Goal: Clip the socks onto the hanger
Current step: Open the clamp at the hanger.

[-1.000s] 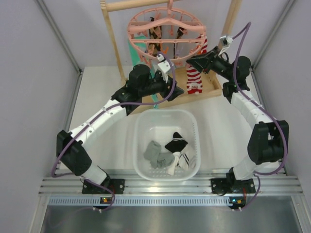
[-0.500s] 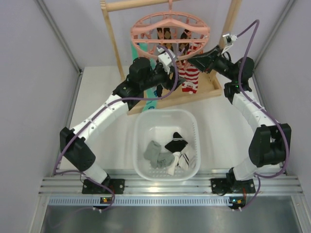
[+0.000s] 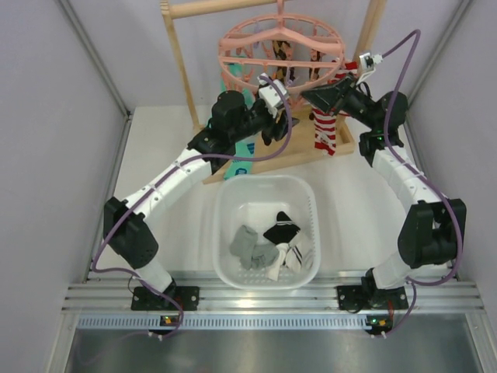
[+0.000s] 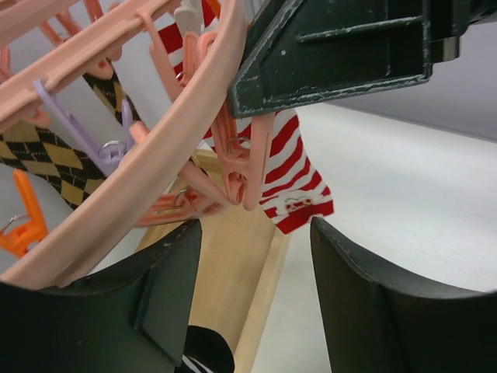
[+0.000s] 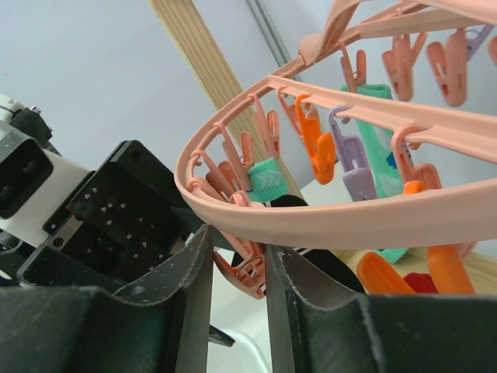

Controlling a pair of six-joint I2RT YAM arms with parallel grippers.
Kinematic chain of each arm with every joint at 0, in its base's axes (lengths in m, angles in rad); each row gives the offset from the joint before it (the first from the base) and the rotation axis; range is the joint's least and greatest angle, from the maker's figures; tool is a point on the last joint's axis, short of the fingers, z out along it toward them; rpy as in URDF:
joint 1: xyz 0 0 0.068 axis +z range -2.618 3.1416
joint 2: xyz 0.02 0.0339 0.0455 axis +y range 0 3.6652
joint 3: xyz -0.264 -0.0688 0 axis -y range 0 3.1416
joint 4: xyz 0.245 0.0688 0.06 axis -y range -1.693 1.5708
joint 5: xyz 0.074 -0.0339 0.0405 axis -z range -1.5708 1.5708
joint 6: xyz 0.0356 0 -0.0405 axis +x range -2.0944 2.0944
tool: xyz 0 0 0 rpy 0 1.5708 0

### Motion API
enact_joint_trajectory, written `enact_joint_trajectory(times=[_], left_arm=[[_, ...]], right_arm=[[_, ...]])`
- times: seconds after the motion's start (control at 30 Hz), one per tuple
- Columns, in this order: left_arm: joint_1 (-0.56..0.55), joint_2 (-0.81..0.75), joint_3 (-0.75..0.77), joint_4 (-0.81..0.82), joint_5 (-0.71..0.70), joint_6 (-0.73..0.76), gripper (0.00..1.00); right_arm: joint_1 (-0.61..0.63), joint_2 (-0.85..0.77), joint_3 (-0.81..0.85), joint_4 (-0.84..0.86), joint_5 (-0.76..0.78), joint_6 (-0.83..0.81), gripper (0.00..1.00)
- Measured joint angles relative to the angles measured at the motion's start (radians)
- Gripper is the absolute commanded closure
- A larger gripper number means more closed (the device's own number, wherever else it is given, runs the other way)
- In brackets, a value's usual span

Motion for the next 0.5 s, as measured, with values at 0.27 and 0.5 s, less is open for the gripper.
enact_joint_trajectory(times=[0.27, 0.5], left_arm=[[0.002, -0.059, -0.087, 0.052, 0.058, -0.003, 0.36], [0.002, -0.147, -0.171, 0.066, 0.064, 0.005, 0.36]], right_arm=[[0.000, -0.026, -0.005, -0.077, -0.009, -0.024, 1.00], [0.000, -0.050, -0.005, -0.124, -0.005, -0.039, 1.00]])
